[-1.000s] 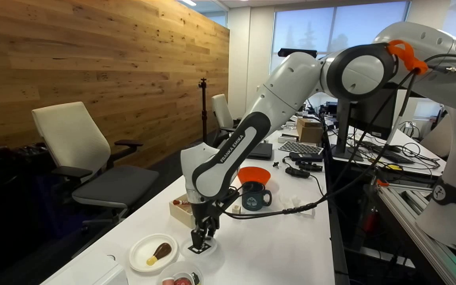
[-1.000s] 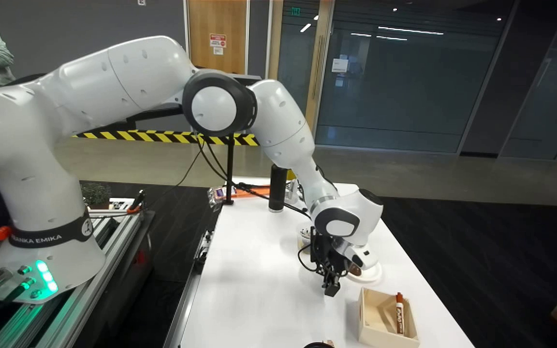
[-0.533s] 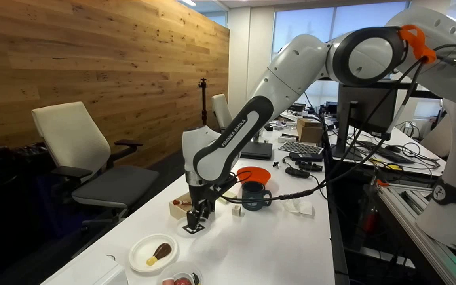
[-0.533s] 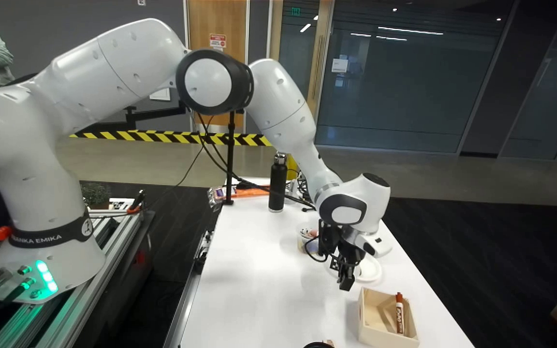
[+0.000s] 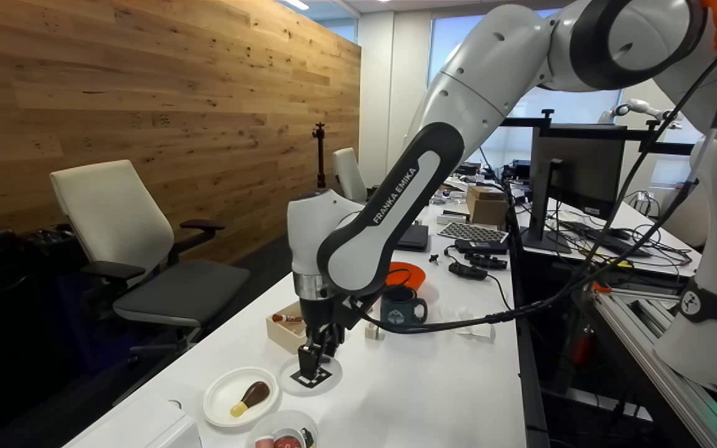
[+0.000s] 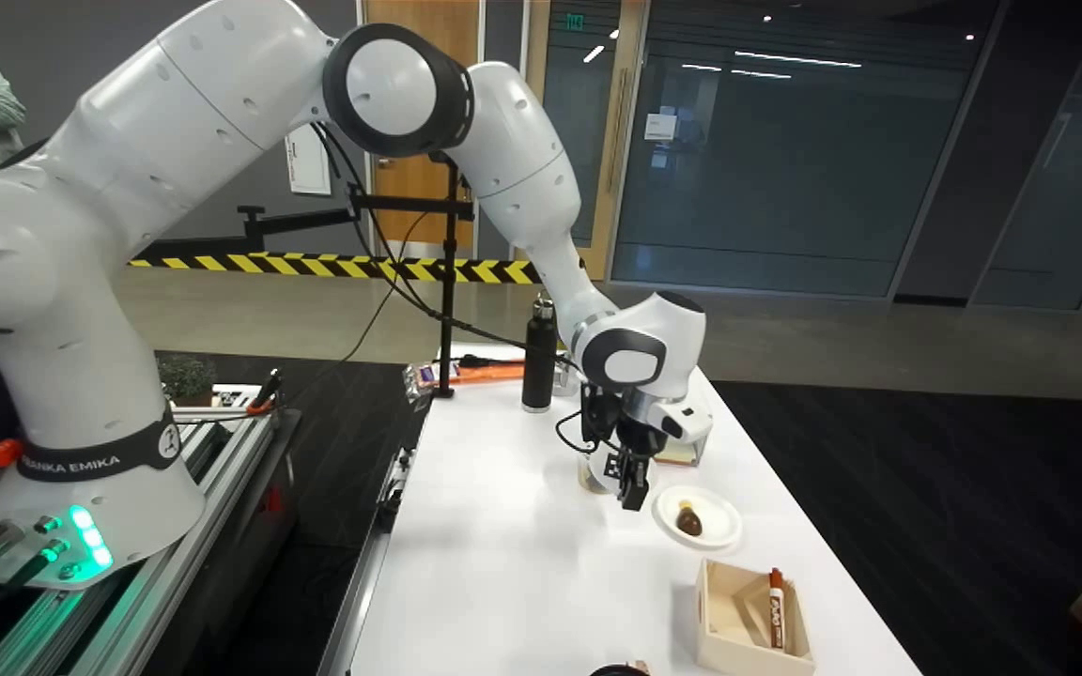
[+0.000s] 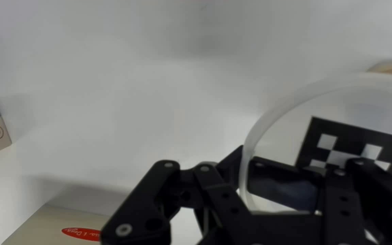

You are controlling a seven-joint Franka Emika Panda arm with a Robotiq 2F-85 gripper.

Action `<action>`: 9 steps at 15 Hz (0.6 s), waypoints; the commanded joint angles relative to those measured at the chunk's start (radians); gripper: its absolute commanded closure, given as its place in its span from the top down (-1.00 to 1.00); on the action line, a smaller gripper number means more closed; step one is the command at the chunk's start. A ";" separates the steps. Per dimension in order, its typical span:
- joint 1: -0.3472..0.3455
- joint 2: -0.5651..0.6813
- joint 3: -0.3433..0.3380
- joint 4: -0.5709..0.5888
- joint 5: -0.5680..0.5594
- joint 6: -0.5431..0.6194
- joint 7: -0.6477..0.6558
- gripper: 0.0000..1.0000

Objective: Put the white lid on top of the clear container on the left.

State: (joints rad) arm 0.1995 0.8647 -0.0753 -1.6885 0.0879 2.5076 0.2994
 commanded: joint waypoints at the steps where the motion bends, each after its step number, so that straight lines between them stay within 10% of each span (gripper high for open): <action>1: 0.046 -0.106 -0.002 -0.141 -0.040 0.031 0.039 -1.00; 9: 0.092 -0.098 0.031 -0.129 -0.069 0.010 0.016 -1.00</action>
State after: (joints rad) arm 0.2926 0.7766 -0.0546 -1.8072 0.0562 2.5120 0.3065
